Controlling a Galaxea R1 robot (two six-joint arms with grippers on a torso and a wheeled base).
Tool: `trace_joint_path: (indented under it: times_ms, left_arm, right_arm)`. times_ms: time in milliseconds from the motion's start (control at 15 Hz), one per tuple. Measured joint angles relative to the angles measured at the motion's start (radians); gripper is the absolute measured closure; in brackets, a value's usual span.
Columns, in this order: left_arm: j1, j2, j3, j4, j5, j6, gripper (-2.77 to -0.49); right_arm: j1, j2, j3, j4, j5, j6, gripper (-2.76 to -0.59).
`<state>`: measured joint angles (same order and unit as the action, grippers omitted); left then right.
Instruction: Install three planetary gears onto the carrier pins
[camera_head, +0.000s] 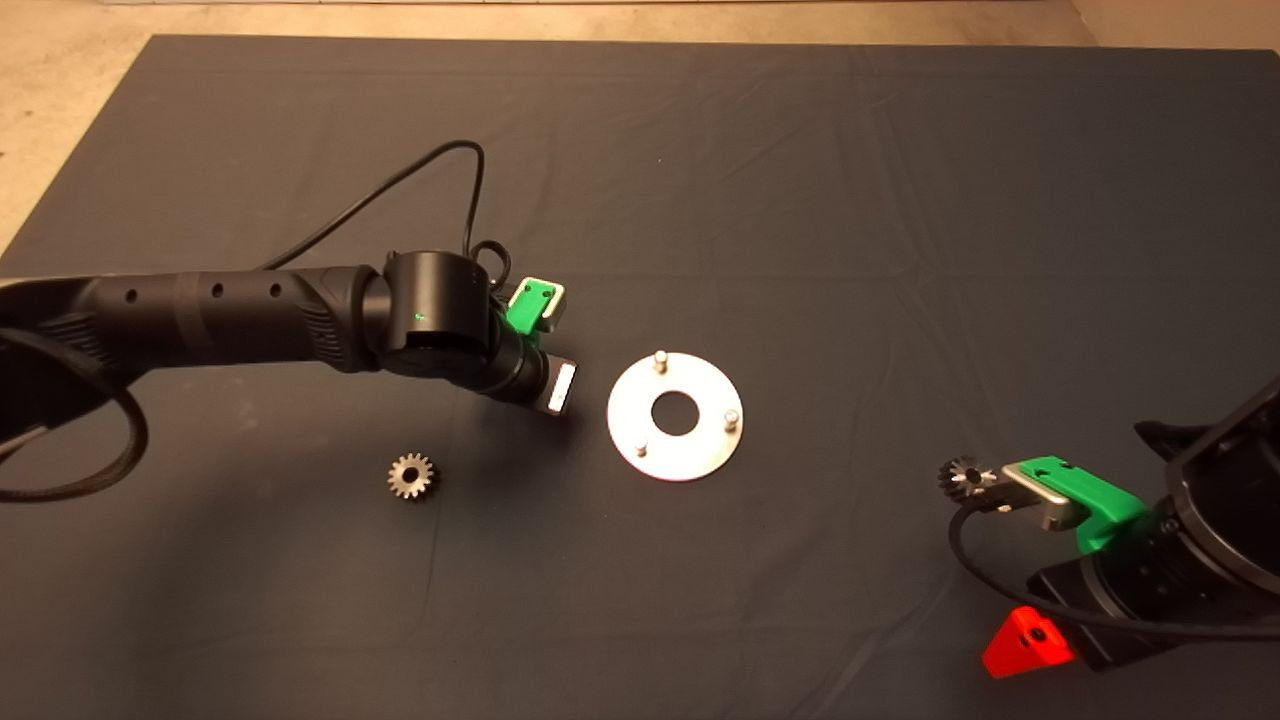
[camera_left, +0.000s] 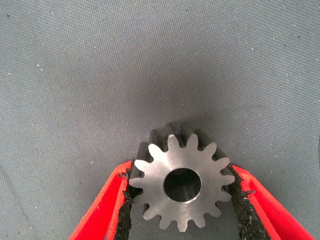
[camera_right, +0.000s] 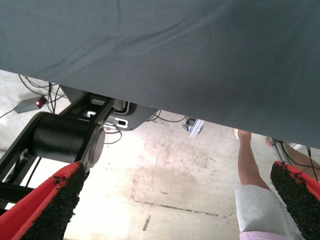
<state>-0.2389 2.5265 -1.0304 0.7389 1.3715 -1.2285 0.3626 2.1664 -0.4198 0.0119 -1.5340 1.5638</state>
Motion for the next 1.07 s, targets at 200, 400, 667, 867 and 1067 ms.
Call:
trace_joint_path:
  times_ms: [200, 400, 667, 867, 1067]
  left_arm:
    - [-0.003, 0.001, -0.009, -0.001, -0.004, -0.001, -1.18]
    - [-0.003, 0.001, -0.014, 0.002, -0.007, -0.001, -1.09]
    - [-0.003, 0.003, -0.015, 0.001, -0.005, 0.000, -1.00]
    - [-0.003, 0.003, -0.015, 0.001, -0.005, -0.001, -1.00]
    - [-0.003, 0.004, -0.015, 0.001, -0.005, -0.002, -0.96]
  right_arm:
    - [0.000, 0.000, 0.000, 0.000, 0.000, 0.000, -2.76]
    - [-0.006, 0.000, 0.000, 0.000, 0.000, 0.000, -2.76]
    - [-0.005, 0.000, 0.000, 0.000, 0.000, 0.000, -2.76]
    - [-0.005, 0.000, 0.000, 0.000, 0.000, 0.000, -2.76]
    - [-0.005, 0.000, 0.000, 0.000, 0.000, 0.000, -2.76]
